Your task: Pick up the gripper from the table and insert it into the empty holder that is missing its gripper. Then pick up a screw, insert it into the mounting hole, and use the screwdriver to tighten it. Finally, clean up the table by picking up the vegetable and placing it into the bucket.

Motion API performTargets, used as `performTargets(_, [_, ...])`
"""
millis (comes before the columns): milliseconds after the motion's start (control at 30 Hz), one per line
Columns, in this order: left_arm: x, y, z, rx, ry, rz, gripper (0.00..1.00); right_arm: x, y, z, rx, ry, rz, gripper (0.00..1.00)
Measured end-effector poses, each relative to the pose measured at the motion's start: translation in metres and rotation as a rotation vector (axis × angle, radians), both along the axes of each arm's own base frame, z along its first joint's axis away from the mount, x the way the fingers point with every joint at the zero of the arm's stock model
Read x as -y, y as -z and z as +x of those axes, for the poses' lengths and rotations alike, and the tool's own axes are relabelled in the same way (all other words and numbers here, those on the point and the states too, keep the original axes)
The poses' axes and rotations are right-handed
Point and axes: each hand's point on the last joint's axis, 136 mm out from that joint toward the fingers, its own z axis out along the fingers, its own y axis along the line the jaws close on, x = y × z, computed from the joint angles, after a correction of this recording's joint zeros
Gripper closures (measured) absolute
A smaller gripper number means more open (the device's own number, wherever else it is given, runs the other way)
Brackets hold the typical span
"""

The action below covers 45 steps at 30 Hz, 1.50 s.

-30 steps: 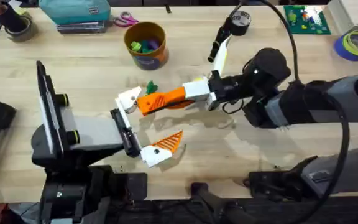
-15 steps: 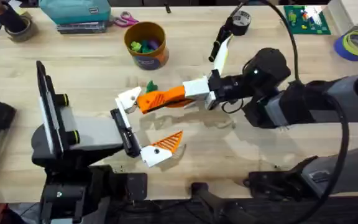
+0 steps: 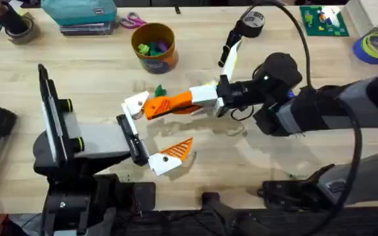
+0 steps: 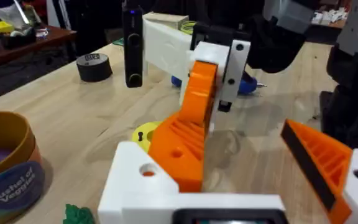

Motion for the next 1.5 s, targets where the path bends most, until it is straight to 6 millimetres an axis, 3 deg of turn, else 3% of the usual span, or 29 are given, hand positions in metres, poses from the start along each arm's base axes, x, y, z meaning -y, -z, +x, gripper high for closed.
performTargets(1500, [-0.001, 0.0, 0.001, -0.013, -0.007, -0.006, 0.015, -0.018, 0.003, 0.015, 0.008, -0.02, 0.006, 0.992])
